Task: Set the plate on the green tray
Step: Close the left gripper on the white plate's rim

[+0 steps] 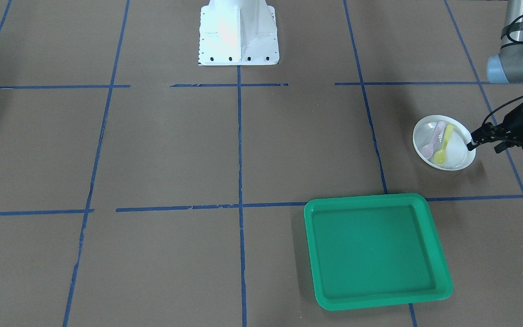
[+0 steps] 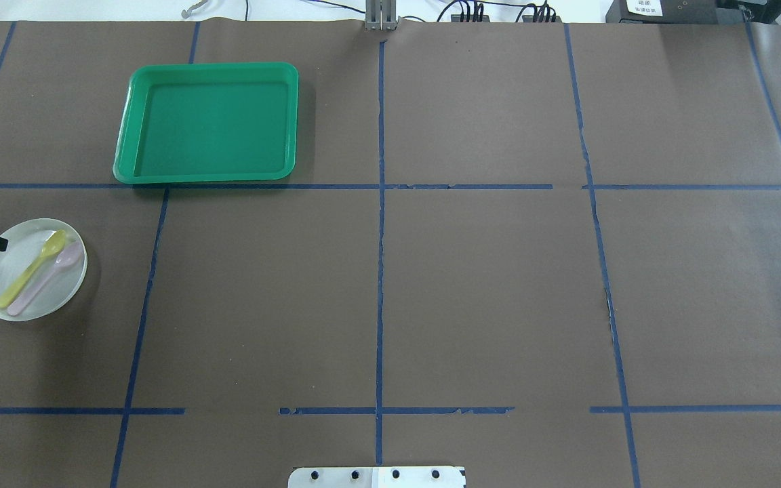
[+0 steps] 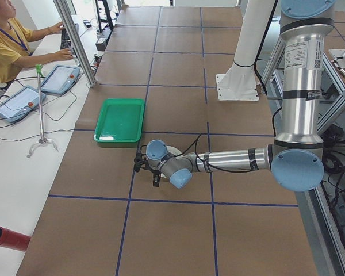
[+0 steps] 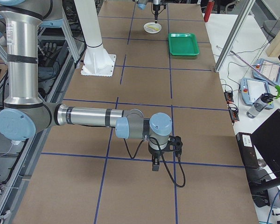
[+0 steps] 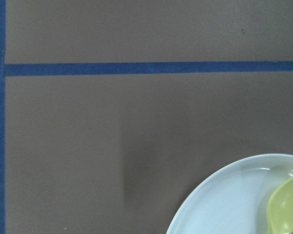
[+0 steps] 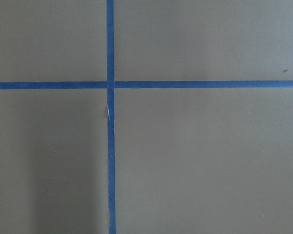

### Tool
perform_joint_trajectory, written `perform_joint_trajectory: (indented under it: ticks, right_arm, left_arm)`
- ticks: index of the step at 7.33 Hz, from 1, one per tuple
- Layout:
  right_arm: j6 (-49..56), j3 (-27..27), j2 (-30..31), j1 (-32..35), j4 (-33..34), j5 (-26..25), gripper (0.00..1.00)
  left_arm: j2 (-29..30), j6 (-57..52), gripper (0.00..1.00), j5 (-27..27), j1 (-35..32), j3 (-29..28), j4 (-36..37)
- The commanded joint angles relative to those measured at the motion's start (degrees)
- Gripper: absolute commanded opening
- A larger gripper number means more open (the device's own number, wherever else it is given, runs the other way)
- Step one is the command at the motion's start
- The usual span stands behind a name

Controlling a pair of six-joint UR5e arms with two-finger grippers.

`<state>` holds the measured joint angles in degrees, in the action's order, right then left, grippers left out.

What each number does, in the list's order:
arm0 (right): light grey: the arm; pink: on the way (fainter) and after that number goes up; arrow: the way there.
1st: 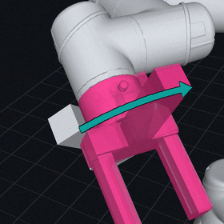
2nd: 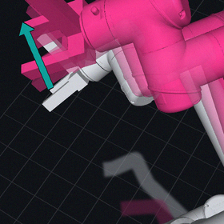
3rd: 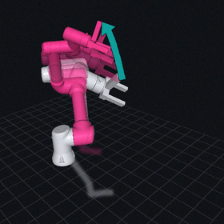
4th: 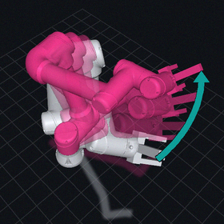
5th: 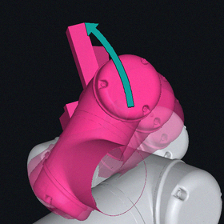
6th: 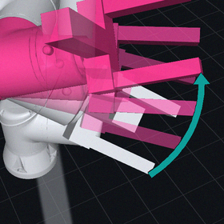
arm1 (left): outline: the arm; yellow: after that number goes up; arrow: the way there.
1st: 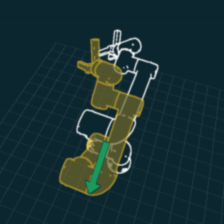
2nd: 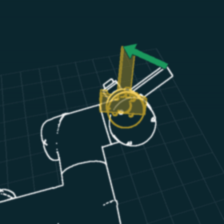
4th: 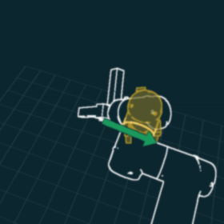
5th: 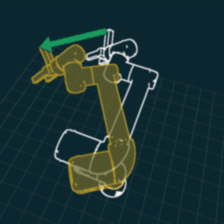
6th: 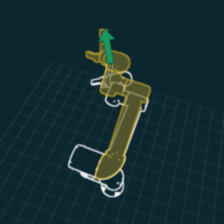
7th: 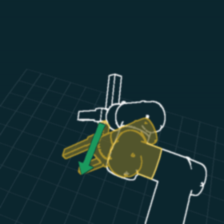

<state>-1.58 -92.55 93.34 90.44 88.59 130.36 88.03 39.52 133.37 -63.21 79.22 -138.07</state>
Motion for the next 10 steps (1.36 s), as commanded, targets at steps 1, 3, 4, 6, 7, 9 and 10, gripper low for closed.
perform_joint_trajectory:
  ticks: [1,3,4,6,7,9,10]
  right_arm:
    - [0.0,0.0,0.0,0.0,0.0,0.07,1.0]
    - [0.0,0.0,0.0,0.0,0.0,-0.02,1.0]
    - [0.0,0.0,0.0,0.0,0.0,0.07,1.0]
    - [0.0,0.0,0.0,0.0,0.0,0.07,1.0]
    - [0.0,0.0,0.0,0.0,0.0,-0.02,1.0]
    - [0.0,0.0,0.0,0.0,0.0,-0.02,1.0]
    - [0.0,0.0,0.0,0.0,0.0,0.07,1.0]
  left_arm:
    - [0.04,0.21,0.86,0.05,0.63,-0.56,-0.1]
    - [-0.05,-0.05,0.73,-0.04,0.64,-0.65,0.34]
    - [-0.05,0.03,0.33,0.4,0.72,-0.56,0.6]
    - [-0.13,0.03,0.0,0.49,0.72,-0.65,0.87]
    - [-0.13,-0.05,0.0,0.58,0.72,-0.56,0.78]
    - [-0.48,-0.06,0.0,6.24,0.64,0.14,0.87]
    - [-0.31,-0.06,0.0,11.25,0.55,0.84,0.87]
